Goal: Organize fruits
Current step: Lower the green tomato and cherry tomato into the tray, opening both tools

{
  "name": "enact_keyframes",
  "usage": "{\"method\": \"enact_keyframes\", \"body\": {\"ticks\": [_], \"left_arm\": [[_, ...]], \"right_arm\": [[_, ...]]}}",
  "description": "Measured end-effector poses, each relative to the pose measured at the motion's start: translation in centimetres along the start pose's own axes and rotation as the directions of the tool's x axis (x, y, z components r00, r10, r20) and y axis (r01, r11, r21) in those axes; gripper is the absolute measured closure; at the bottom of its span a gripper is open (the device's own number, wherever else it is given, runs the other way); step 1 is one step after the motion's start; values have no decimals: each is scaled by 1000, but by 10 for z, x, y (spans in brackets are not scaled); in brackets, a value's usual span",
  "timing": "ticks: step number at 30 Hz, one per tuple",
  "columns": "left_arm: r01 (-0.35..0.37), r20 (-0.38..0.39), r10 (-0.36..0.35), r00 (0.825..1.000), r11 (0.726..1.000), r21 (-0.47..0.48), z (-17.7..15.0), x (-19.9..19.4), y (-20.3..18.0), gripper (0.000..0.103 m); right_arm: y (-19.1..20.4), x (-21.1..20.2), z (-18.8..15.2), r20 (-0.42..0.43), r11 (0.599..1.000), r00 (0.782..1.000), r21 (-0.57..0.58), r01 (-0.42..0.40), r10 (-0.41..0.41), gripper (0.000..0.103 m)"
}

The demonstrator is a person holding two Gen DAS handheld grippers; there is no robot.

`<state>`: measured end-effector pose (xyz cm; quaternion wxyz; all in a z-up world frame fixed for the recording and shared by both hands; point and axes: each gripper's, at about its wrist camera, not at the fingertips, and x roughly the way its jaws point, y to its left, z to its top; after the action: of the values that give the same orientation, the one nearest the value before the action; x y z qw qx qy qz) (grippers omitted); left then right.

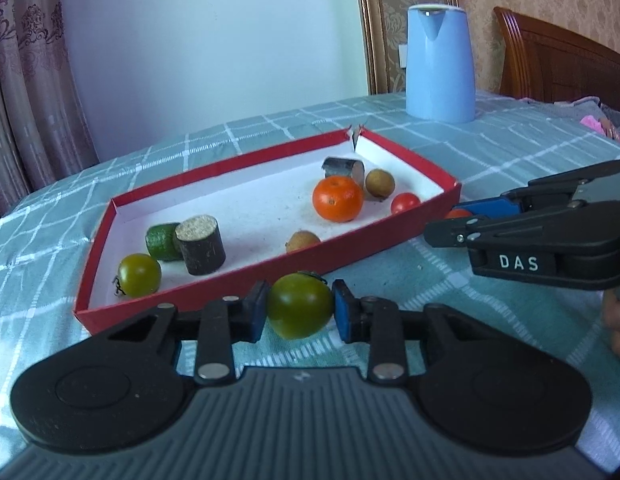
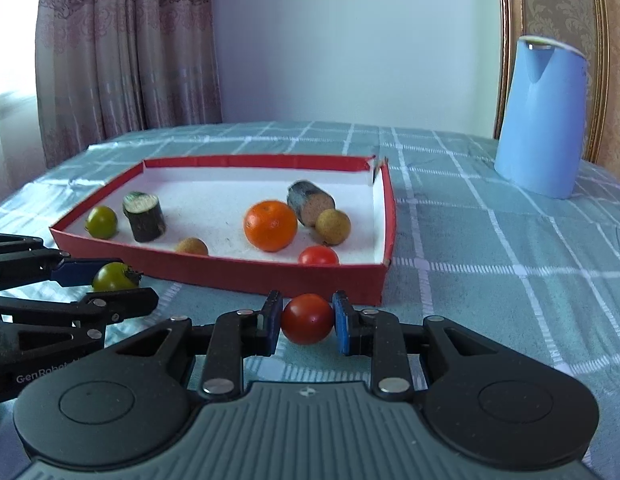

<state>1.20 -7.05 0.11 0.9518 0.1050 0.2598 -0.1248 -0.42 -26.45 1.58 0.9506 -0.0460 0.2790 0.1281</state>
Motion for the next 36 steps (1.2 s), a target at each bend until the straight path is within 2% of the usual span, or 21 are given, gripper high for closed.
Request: {"method": "enact_keyframes", "body": {"ticks": [4,7,16,28,36], "left_arm": [[-7,16,8,1000,1000,-30,15,2,7,72],[-41,29,43,999,997,-66,30,11,17,72],[-149,-22,148,989,971,-189,64,61,58,72],[-253,-106,233,967,934,-254,69,108,87,72],[-257,-145,223,964,920,-297,64,116,98,72]], "right_arm": [[8,1,15,33,999,999,-41,8,-7,76],[12,10,32,45,998,999,-59,17,-15,76],[33,65,74,14,995,1000,-92,26,-25,77],[46,122,87,-64,995,997,-87,38,-44,77],[50,138,83,-113,997,993,-80,24,-33,77]]}}
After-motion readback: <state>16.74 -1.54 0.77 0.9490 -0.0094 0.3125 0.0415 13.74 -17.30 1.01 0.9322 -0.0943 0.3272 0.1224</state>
